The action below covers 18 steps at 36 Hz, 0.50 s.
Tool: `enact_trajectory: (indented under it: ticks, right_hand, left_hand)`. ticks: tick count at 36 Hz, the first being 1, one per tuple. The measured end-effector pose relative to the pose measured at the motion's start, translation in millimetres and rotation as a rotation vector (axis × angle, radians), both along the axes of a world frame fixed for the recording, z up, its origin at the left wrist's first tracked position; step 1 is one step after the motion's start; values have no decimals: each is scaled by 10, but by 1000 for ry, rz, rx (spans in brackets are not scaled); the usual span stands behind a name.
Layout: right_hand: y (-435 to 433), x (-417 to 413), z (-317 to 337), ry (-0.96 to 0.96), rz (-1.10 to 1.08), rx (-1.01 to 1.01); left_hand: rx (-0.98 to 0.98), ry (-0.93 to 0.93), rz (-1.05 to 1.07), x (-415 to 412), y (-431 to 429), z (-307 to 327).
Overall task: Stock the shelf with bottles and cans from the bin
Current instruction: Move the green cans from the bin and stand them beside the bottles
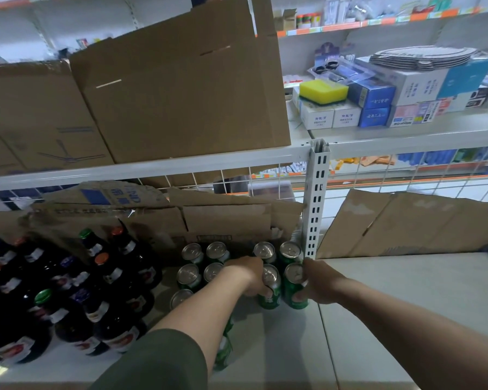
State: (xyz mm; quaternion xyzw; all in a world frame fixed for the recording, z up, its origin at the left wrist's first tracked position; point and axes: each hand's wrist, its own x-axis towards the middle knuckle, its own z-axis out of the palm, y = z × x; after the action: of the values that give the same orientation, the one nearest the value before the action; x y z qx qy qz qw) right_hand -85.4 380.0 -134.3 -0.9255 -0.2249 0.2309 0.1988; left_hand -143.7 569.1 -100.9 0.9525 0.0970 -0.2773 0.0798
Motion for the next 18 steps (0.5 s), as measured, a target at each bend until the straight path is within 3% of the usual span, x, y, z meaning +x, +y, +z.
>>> enact_trajectory:
  ticks: [18]
  right_hand:
    - [-58, -57, -99, 45, -35, 65]
  left_hand:
    - [-65, -24, 31, -1, 65, -119]
